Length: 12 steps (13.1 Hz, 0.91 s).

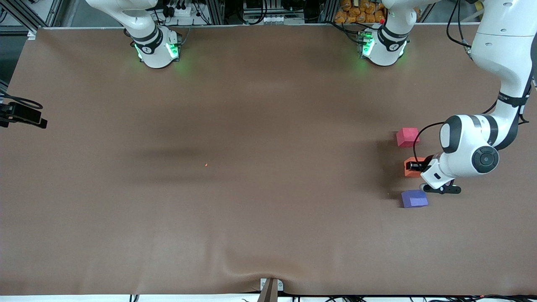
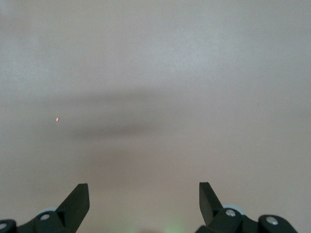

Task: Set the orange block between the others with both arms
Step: 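Lower the orange cube onto the table between the pink and purple cubes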

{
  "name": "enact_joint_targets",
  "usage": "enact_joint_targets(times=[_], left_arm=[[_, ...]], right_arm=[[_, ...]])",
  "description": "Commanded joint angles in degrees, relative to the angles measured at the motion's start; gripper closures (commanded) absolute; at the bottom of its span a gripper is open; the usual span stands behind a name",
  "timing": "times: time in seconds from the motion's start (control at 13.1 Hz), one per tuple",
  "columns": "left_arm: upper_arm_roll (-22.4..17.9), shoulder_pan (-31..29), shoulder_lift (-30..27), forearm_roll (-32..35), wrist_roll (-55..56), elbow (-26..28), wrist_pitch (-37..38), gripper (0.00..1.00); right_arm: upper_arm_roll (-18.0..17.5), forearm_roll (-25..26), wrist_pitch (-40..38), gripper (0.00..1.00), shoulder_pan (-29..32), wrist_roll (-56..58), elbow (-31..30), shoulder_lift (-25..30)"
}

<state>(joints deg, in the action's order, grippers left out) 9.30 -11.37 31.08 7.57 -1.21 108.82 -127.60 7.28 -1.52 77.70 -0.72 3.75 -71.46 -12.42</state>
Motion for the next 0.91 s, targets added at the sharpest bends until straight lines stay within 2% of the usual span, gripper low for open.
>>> enact_joint_targets(times=[0.0, 0.84], left_arm=[[0.4, -0.1, 0.2, 1.5, 1.5, -0.2, -0.8, 1.00], [0.9, 0.5, 0.3, 1.4, 4.0, -0.2, -0.7, 1.00]], right_arm=[[-0.8, 0.4, -0.8, 0.00, 0.5, -0.8, 0.4, 0.4], [-0.6, 1.0, -3.8, 0.00, 0.5, -0.6, 0.4, 0.4]])
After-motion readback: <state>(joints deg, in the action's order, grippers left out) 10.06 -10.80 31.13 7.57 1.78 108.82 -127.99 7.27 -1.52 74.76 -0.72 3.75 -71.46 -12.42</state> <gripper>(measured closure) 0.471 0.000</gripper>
